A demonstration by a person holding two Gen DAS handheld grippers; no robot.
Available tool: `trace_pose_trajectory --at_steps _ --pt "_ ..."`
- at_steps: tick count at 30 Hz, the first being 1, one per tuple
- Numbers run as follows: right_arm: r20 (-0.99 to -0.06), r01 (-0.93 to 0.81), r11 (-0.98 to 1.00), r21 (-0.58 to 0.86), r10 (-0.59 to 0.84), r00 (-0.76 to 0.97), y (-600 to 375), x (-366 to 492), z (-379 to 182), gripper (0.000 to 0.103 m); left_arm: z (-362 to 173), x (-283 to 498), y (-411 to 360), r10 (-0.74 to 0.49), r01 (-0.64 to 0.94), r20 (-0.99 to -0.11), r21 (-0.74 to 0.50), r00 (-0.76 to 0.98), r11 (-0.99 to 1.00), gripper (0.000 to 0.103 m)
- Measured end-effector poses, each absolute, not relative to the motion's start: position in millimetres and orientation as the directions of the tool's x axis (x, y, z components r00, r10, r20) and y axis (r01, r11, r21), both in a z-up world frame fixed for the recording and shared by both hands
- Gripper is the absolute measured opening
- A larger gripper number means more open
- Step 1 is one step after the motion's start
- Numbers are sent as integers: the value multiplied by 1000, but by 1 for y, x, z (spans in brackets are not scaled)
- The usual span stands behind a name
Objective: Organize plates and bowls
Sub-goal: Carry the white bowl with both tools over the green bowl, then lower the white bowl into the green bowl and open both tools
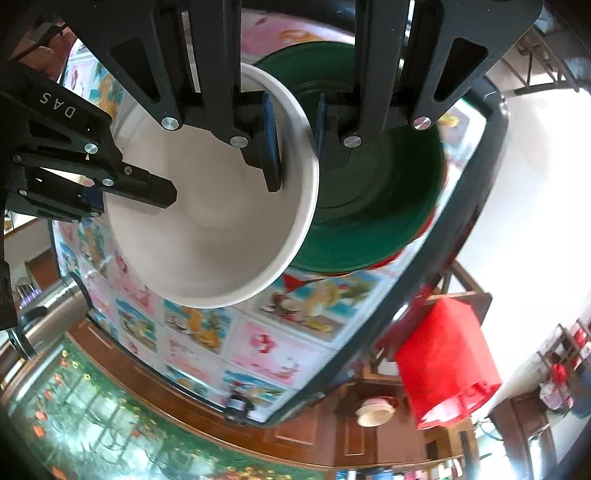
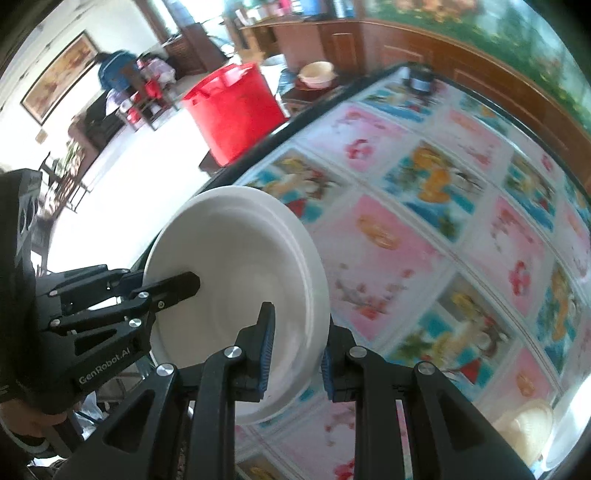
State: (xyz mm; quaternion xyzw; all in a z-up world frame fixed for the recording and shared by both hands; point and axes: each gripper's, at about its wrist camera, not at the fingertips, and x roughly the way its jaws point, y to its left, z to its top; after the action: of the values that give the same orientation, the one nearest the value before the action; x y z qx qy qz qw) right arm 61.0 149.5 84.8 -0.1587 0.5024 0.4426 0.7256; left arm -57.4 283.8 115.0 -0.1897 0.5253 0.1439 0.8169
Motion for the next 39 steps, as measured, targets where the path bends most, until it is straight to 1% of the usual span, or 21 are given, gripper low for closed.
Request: trace_pose_trajectory --at_steps 11,21,23,24,27,30,32,35,39 --pt "-890 -846 496 195 451 59 196 32 74 23 107 -89 318 61 -492 -920 -150 387 858 17" --pt "-918 -849 497 178 394 38 209 21 50 23 77 -93 325 49 -504 -941 -134 334 853 18" --pt "-919 -845 502 184 393 34 208 22 48 23 71 -91 326 63 -508 -945 -116 321 854 18" --pt "-919 -844 505 179 392 40 208 22 49 23 68 -91 326 74 -509 -948 -100 311 855 18" --pt "-911 -837 514 187 410 48 204 25 54 29 58 -89 328 53 -510 -951 -116 305 852 18" --pt "-910 -835 515 195 413 43 204 26 55 29 58 -86 324 88 -502 -949 -81 303 861 18" --pt "-911 -836 517 185 408 51 203 25 56 30 57 -84 325 86 -505 -948 -85 305 859 18" --pt "-903 -834 516 195 426 52 199 25 62 33 56 -84 324 107 -503 -949 -60 296 862 18" --pt "-897 -838 513 188 438 67 198 25 70 42 57 -85 324 112 -509 -947 -60 300 859 19"
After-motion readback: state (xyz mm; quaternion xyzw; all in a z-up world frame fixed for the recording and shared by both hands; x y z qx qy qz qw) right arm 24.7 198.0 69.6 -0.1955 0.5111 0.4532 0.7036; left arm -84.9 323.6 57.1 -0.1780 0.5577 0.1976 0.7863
